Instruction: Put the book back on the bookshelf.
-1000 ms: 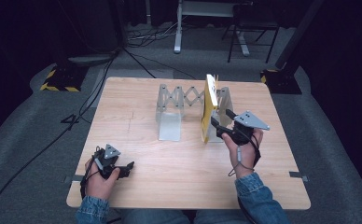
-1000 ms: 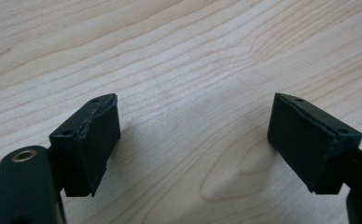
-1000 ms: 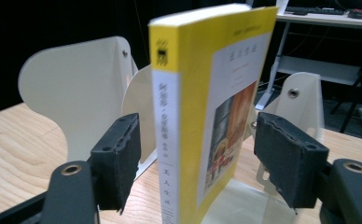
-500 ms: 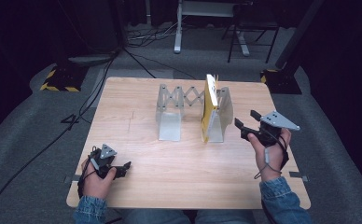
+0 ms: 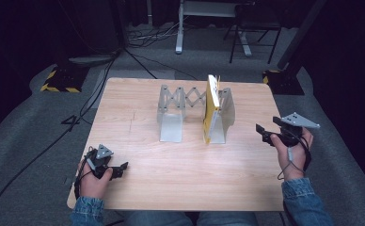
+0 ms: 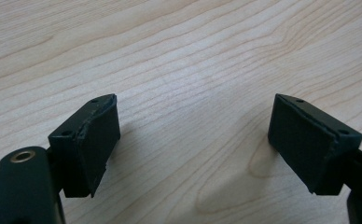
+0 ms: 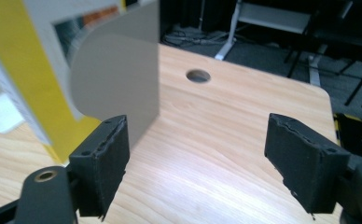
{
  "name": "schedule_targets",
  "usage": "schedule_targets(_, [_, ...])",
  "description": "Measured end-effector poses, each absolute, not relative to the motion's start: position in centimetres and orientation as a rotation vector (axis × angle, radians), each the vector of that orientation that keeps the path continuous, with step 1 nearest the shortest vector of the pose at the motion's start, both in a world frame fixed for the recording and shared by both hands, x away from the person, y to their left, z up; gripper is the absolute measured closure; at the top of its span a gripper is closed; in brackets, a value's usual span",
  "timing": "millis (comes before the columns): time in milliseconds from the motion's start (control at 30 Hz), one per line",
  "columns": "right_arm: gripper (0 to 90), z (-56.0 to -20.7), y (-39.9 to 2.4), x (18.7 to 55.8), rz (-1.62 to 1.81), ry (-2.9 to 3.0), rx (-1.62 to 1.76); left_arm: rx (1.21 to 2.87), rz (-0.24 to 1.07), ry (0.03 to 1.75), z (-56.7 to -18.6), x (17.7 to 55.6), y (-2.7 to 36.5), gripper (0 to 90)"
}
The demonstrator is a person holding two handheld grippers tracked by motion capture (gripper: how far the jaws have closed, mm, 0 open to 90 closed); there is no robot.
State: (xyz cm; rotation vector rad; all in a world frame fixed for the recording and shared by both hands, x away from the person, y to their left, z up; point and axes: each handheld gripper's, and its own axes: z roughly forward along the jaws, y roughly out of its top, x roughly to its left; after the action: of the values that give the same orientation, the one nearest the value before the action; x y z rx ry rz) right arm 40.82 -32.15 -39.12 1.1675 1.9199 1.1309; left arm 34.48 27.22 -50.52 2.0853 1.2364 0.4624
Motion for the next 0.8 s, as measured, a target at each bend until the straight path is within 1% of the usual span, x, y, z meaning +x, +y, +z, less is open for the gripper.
schedule_targets(133, [20.7,-40.3,-34.0,41.3,1.081,1.934,1.219,2.085,0.466,1.239,-50.5,34.5,27.3,17.2])
schedule_targets(200, [20.4,-40.6,-34.2,41.5,1.078,1.939,1.222,2.084,0.466,1.24,-50.5,34.5,27.2,17.2])
schedule_targets(300, [18.7,-42.0,-35.3,42.0,1.06,1.947,1.25,2.085,0.466,1.239,-50.5,34.5,27.3,17.2])
schedule_targets(333, [18.3,-43.4,-36.3,42.5,1.047,1.956,1.29,2.081,0.473,1.243,-50.5,34.5,27.3,17.3])
schedule_targets(400, [18.3,-43.9,-36.6,42.6,1.038,1.962,1.299,2.081,0.478,1.243,-50.5,34.5,27.3,17.3])
schedule_targets(533, [18.5,-46.1,-38.0,43.0,0.994,1.984,1.349,2.068,0.474,1.256,-50.6,34.5,27.2,17.2])
schedule_targets(633, [19.1,-46.6,-38.1,42.9,0.982,2.01,1.355,2.067,0.474,1.257,-50.6,34.5,27.2,17.2])
schedule_targets(667, [17.7,-47.3,-38.1,42.7,0.963,2.059,1.344,2.067,0.474,1.257,-50.6,34.5,27.2,17.2])
schedule_targets(800, [17.5,-48.3,-38.2,42.4,0.951,2.101,1.359,2.068,0.475,1.256,-50.6,34.5,27.2,17.2])
